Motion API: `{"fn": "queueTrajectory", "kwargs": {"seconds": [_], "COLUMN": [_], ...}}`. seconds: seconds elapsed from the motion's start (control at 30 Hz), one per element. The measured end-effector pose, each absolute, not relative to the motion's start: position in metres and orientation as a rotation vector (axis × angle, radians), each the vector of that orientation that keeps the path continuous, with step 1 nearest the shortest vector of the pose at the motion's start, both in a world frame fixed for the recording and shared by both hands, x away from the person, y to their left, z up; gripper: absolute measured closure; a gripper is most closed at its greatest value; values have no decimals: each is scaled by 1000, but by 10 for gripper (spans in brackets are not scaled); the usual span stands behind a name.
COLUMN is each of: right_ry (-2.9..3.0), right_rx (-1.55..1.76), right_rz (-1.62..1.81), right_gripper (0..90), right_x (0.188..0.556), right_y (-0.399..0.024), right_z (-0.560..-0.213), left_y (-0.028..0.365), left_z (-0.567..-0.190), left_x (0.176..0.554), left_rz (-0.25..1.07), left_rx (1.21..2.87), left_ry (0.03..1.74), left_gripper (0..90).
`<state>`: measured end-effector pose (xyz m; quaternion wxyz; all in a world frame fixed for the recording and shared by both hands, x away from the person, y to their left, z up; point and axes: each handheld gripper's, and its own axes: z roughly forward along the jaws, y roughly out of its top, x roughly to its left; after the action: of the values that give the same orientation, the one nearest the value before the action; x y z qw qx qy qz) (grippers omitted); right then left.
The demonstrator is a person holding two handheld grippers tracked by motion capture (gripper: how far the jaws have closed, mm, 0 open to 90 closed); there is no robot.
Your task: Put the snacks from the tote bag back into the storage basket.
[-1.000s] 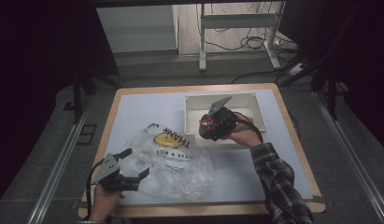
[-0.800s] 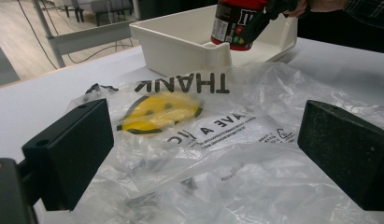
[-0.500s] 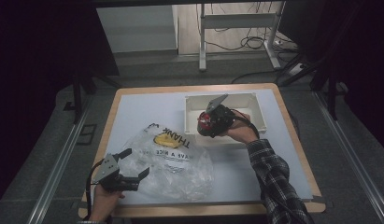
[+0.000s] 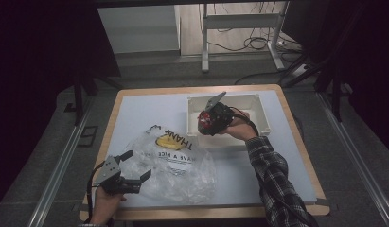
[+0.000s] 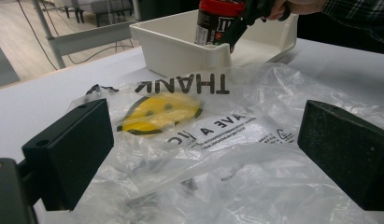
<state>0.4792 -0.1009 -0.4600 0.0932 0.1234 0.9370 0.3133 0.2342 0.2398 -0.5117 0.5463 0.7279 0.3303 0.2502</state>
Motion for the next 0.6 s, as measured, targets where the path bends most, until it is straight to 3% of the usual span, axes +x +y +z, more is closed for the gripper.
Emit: {"fn": "queueTrajectory", "kwargs": {"seconds": [0.6], "right_ry": [2777], "right_rx": [401], "right_rz": [928], "right_gripper": [255], "right_x": [492], "right_y": [-90], "right_z": [-466], "left_y": [240], "left_z": [-512], "left_x": [234], "left_rz": [594], "left_rx": [1725], "left_ry": [784], "left_gripper": [36]}}
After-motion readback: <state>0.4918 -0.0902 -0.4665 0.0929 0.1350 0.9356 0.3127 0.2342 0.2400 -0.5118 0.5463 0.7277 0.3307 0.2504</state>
